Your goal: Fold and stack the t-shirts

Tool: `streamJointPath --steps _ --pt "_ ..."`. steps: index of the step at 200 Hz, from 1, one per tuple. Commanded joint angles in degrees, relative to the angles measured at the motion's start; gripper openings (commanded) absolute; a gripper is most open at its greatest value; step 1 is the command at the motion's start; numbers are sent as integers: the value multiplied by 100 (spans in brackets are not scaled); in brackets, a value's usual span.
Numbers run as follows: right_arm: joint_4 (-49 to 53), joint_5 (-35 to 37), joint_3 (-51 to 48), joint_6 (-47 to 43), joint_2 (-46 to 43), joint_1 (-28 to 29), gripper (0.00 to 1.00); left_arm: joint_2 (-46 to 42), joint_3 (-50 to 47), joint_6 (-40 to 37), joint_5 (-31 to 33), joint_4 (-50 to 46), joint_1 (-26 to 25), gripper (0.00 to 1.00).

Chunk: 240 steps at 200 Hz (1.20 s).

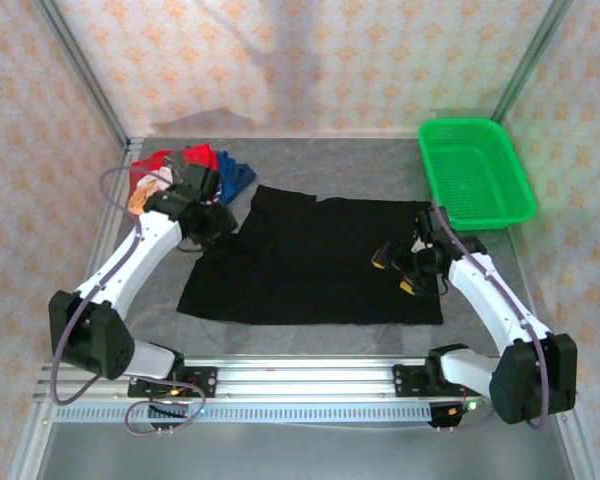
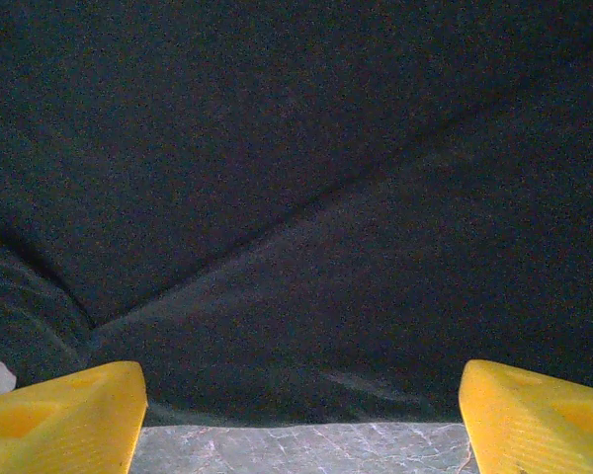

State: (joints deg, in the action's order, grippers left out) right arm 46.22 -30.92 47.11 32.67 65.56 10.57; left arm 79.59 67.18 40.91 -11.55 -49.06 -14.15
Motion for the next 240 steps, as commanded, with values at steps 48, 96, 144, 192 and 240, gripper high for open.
streamJointPath --steps 48,96,144,192,240 --pt "-274 340 258 30 488 22 83 788 -1002 141 -458 629 222 3" --pt "-664 226 257 78 855 24 83 1731 -247 -152 388 747 524 4" --pt "-693 373 125 31 1009 24 83 1623 758 -309 1007 392 602 25" --pt "-882 498 71 235 1295 32 82 212 -618 20 442 345 413 49" --pt "-1214 781 37 351 1876 149 77 375 -2264 677 -201 1404 182 22"
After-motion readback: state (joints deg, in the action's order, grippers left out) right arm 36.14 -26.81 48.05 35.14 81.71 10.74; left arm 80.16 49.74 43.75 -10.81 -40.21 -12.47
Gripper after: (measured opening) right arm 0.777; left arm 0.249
